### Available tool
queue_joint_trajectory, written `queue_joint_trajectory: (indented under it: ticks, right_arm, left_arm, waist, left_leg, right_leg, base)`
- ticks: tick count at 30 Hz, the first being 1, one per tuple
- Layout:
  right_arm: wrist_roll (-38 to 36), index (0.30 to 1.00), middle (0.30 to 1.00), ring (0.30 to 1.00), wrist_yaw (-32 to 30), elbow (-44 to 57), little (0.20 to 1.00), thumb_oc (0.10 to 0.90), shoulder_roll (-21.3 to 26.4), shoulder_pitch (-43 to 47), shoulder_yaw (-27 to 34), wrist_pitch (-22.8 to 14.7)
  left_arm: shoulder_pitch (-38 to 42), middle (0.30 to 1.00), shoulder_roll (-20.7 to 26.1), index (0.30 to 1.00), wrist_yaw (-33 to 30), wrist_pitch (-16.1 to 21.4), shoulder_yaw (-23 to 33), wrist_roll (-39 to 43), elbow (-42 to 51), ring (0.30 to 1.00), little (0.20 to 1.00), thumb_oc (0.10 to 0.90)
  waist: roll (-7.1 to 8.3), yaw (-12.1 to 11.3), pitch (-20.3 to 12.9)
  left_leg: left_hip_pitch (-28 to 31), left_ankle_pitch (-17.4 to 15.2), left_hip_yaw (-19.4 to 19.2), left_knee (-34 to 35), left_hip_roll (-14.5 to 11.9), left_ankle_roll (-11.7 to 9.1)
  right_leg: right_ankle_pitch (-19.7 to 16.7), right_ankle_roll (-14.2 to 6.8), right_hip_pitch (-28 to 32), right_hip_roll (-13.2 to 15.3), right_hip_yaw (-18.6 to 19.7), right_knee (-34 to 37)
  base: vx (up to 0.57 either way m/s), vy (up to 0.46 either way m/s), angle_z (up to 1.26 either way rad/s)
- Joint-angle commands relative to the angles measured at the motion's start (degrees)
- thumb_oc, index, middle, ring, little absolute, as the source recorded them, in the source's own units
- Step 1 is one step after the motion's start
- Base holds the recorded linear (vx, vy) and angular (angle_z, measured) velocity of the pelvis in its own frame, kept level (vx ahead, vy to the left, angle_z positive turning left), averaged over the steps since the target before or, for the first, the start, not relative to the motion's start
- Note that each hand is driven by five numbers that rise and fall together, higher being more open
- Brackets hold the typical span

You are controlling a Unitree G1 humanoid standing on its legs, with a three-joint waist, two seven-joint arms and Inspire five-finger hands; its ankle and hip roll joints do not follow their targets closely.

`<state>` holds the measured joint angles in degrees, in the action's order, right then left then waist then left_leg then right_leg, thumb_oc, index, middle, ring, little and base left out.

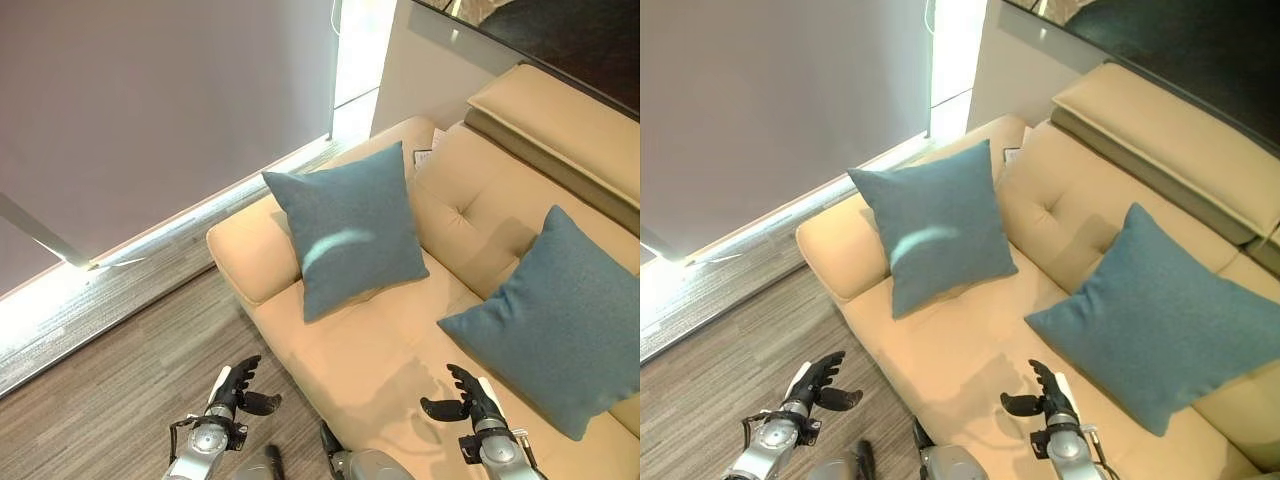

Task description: Pick up all the scattered cushions and arrange them neatly on the sofa.

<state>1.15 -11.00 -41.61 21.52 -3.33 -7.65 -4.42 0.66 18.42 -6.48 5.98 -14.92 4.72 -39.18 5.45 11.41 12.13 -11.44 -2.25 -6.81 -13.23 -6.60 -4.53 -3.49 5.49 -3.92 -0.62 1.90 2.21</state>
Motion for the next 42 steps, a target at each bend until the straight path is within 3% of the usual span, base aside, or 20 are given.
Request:
queue_joint_trajectory:
  ticks: [1, 12, 17, 21, 30, 35, 37, 39, 42]
  right_arm:
    - [0.6, 0.900, 0.900, 0.900, -2.2, 5.1, 0.900, 0.800, 2.0, -1.9, 2.8, -2.5]
    - [3.6, 0.900, 0.900, 0.900, -6.1, 14.4, 0.900, 0.800, 3.9, 3.8, 3.7, -2.2]
    - [4.2, 0.900, 0.900, 0.900, -6.9, 17.3, 0.900, 0.800, 5.6, 7.6, 2.6, -1.8]
    - [3.9, 0.900, 0.900, 0.900, -7.3, 18.2, 0.900, 0.800, 5.5, 8.6, 1.7, -2.0]
    - [2.9, 0.900, 0.900, 0.900, -6.0, 16.0, 0.900, 0.800, 2.8, 5.3, -1.9, -2.6]
    - [2.6, 0.900, 0.900, 0.900, -5.8, 11.6, 0.900, 0.800, 0.5, 2.1, -3.6, -2.3]
    - [-1.2, 0.900, 0.900, 0.900, -5.3, 6.4, 0.900, 0.800, -1.7, -1.0, -4.2, -2.5]
    - [-1.2, 0.900, 0.900, 0.900, -5.3, 6.4, 0.900, 0.800, -1.7, -1.0, -4.2, -2.5]
    - [-3.5, 0.900, 0.900, 0.900, -4.4, 5.3, 0.900, 0.800, -1.6, -3.3, -4.9, -2.8]
  left_arm:
    - [-3.3, 0.900, 2.8, 0.900, -0.9, 4.0, 3.0, 3.8, 9.1, 0.900, 0.900, 0.800]
    - [1.3, 0.900, 0.6, 0.900, -7.2, 6.0, 4.7, 8.2, 16.5, 0.900, 0.900, 0.800]
    - [6.0, 0.900, -0.1, 0.900, -9.6, 6.2, 3.0, 8.9, 18.4, 0.900, 0.900, 0.800]
    - [9.2, 0.900, 0.1, 0.900, -10.9, 6.1, 1.5, 7.5, 18.0, 0.900, 0.900, 0.800]
    - [17.8, 0.900, -0.8, 0.900, -14.7, 4.8, -1.3, 4.0, 14.8, 0.900, 0.900, 0.800]
    - [19.7, 0.900, -3.4, 0.900, -17.9, 5.1, -0.3, 6.9, 11.3, 0.900, 0.900, 0.800]
    - [26.2, 0.900, -3.8, 0.900, -21.3, 4.8, -0.4, 8.4, 4.8, 0.900, 0.900, 0.800]
    - [26.2, 0.900, -3.8, 0.900, -21.3, 4.8, -0.4, 8.4, 4.8, 0.900, 0.900, 0.800]
    - [32.4, 0.900, -4.9, 0.900, -23.1, 5.5, -0.2, 13.0, -1.8, 0.900, 0.900, 0.800]
  waist:
    - [0.39, -1.7, -4.7]
    - [-0.98, -2.1, -4.1]
    - [-2.01, -1.6, -3.8]
    - [-2.01, -1.1, -3.7]
    - [-2.35, 2.2, -2.8]
    - [-2.64, 3.7, -2.1]
    - [-3.26, 6.8, -0.9]
    - [-3.26, 6.8, -0.9]
    - [-3.64, 9.7, -0.6]
  left_leg:
    - [5.3, -2.8, 0.3, 6.9, 2.5, 0.7]
    - [6.2, -1.7, -2.6, 13.1, 7.3, 3.2]
    - [5.9, -0.1, -3.9, 16.6, 7.8, 3.1]
    - [5.5, 0.6, -4.3, 17.9, 7.3, 2.8]
    - [2.6, 1.8, -5.7, 18.2, 5.2, 1.6]
    - [1.7, 2.1, -6.5, 18.2, 4.6, 1.2]
    - [1.2, 2.2, -7.9, 18.2, 4.1, 0.7]
    - [1.2, 2.2, -7.9, 18.2, 4.1, 0.7]
    - [1.1, 2.2, -9.0, 18.2, 3.8, 0.4]
  right_leg:
    - [5.6, -10.1, -1.1, 1.4, 5.4, -2.6]
    - [5.3, -12.0, -6.0, 4.1, 8.7, -5.6]
    - [4.9, -12.1, -9.4, 3.9, 9.5, -6.5]
    - [4.2, -12.0, -10.4, 3.4, 9.7, -5.8]
    - [3.0, -11.6, -14.0, 1.4, 9.9, -4.8]
    - [2.8, -11.5, -15.6, 0.6, 10.0, -5.3]
    - [2.9, -11.5, -17.5, -0.4, 11.0, -6.5]
    - [2.9, -11.5, -17.5, -0.4, 11.0, -6.5]
    - [2.5, -11.8, -18.4, -0.8, 11.6, -6.6]
  base:
    - [0.17, 0.156, -0.12]
    - [0.01, 0.089, -0.12]
    - [-0.01, -0.006, 0.07]
    - [0.00, -0.082, -0.05]
    - [-0.01, -0.088, -0.11]
    - [-0.01, -0.041, -0.08]
    - [-0.02, -0.008, -0.25]
    - [0.00, 0.003, -0.37]
    - [0.01, -0.011, -0.18]
